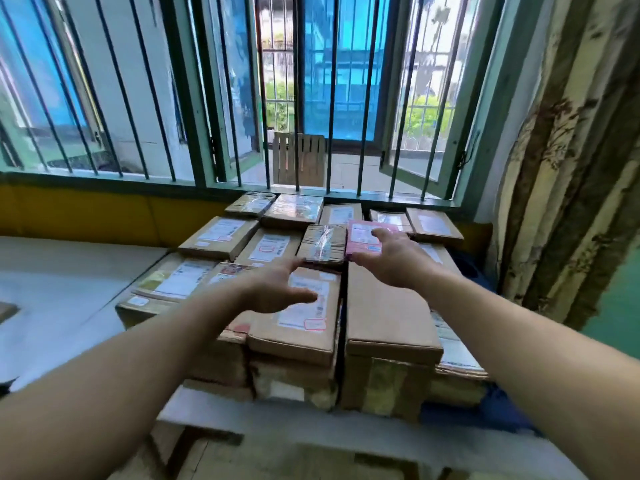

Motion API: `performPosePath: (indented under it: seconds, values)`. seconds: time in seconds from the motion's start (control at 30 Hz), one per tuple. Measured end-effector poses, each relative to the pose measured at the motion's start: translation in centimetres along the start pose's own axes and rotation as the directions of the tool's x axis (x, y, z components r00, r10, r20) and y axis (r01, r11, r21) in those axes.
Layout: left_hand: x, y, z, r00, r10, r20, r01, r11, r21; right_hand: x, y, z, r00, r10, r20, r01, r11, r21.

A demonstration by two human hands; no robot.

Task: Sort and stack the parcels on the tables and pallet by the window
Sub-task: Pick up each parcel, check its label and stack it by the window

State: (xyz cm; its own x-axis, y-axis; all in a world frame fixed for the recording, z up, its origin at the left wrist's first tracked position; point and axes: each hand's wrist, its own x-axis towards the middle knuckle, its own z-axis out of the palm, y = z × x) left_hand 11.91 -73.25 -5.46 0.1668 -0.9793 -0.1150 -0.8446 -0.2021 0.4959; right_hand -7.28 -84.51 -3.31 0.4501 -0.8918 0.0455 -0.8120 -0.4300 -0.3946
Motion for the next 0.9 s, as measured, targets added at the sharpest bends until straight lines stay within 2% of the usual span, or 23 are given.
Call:
performPosePath:
  seconds: [0.23, 0.33, 0.47, 0.63, 0.9]
  values:
    - [-5.1, -9.1, -5.9, 0.993, -0.034, -0.115, 0.041, 0.997, 0.06, 0.1, -11.4, 2.8, 0.992, -0.124, 0.019, 0.125, 0.991, -0.041]
    - [-8.0, -14.3, -8.1, 0.985, -0.095, -0.147, 0.105, 0.992, 0.067, -0.2, -17.1, 5.0, 0.979, -0.203, 0.037, 0.205, 0.976, -0.078]
    - [-12.8, -20.9, -10.4, 0.962, -0.176, -0.209, 0.182, 0.983, 0.006, 0.0, -25.2, 9.1, 0.958, -0.279, 0.074, 0.282, 0.959, -0.035]
    - [-19.4, -30.1, -12.0, 0.901, -0.355, -0.249, 0.339, 0.935, -0.105, -1.0, -35.1, 15.4, 0.906, -0.399, 0.143, 0.392, 0.917, 0.074]
    - [-26.2, -42.3, -13.6, 0.747, -0.616, -0.252, 0.565, 0.787, -0.249, -1.0, -47.9, 24.7, 0.784, -0.566, 0.257, 0.545, 0.824, 0.151]
